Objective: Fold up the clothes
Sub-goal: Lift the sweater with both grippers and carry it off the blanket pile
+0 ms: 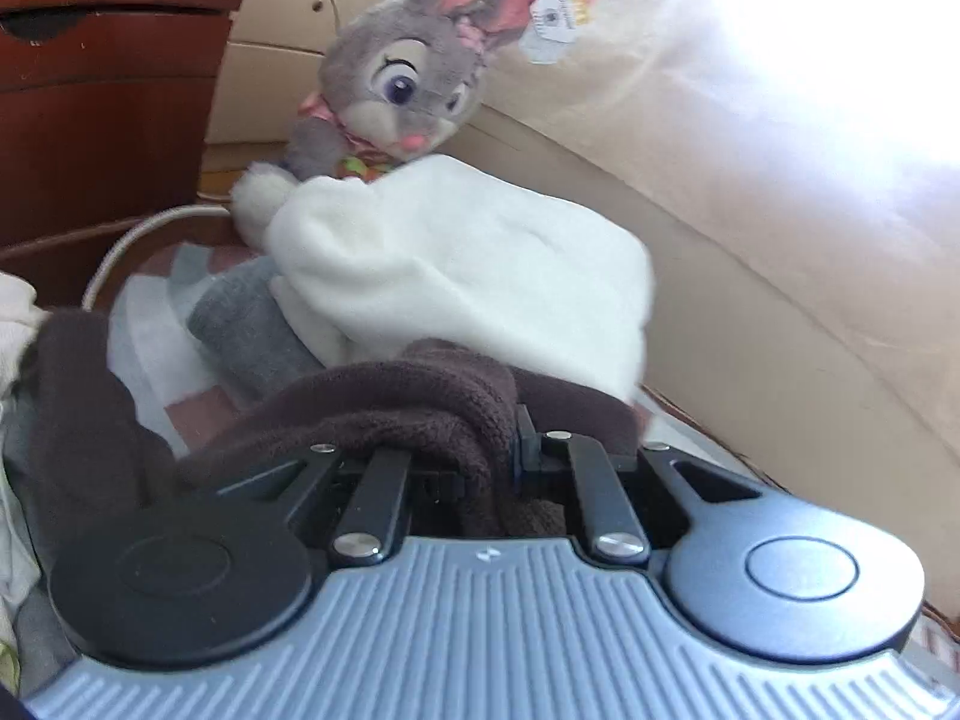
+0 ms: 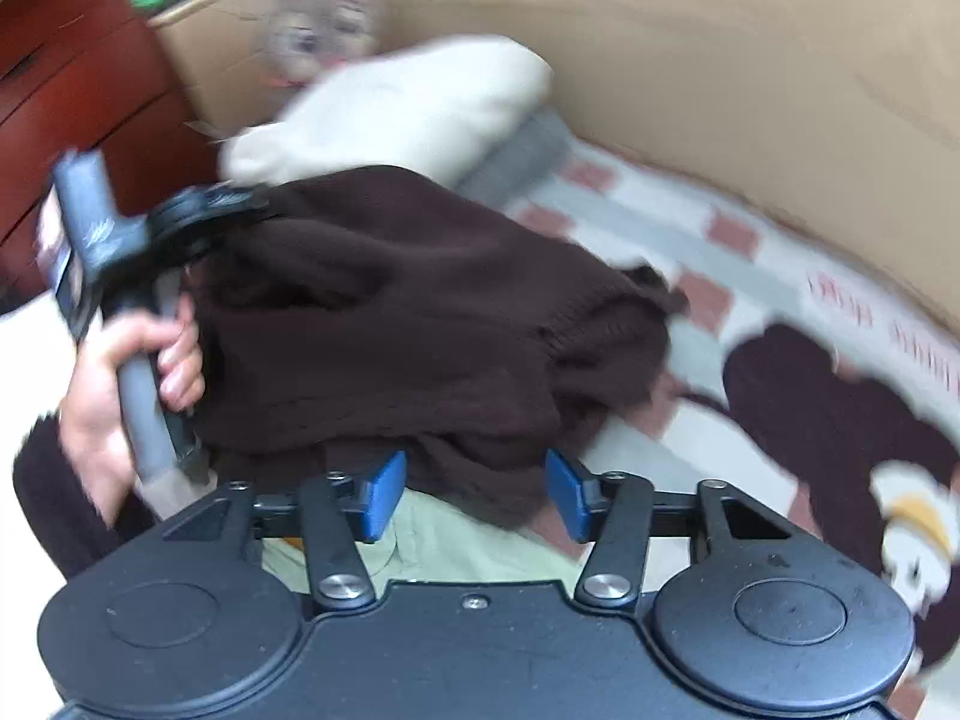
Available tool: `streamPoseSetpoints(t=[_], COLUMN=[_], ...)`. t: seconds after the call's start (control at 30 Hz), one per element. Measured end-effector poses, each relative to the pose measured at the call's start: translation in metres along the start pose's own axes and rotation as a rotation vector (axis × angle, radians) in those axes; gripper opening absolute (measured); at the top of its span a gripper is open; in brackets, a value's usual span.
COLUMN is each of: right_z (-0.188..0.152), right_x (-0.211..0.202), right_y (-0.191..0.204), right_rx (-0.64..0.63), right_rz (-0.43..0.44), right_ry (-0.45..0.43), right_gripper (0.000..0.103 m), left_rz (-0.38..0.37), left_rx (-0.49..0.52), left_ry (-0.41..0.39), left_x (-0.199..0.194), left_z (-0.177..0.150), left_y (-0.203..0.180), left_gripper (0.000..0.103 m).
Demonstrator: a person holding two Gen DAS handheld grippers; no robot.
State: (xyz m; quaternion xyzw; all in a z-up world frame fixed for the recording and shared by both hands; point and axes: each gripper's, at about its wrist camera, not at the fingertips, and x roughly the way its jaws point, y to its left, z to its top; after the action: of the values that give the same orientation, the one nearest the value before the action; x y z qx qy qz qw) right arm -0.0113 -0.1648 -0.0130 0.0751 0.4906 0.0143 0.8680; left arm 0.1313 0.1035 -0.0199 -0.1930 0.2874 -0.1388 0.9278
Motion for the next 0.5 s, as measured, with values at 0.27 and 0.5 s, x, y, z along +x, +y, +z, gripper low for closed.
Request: streamPoseSetpoints(t=[0.27,0.5], right_z=[-0.015,-0.021], right_x=[0.001,0.026], right_y=[-0.002,-0.007], right_rx=[-0.069,-0.130], right_rz=[0.060,0.054], right_ry=[-0.069,-0.243], right_gripper=[0.059,0.059], left_rz=[-0.239,-0.352], left_rx=[-0.025,0.233], left_ry=[0.091,0.094], left_x=[0.031,-0.012], left_z=[0.004,-0.010], left_y=[0.026,-0.045], left_gripper=[0.011,0.011])
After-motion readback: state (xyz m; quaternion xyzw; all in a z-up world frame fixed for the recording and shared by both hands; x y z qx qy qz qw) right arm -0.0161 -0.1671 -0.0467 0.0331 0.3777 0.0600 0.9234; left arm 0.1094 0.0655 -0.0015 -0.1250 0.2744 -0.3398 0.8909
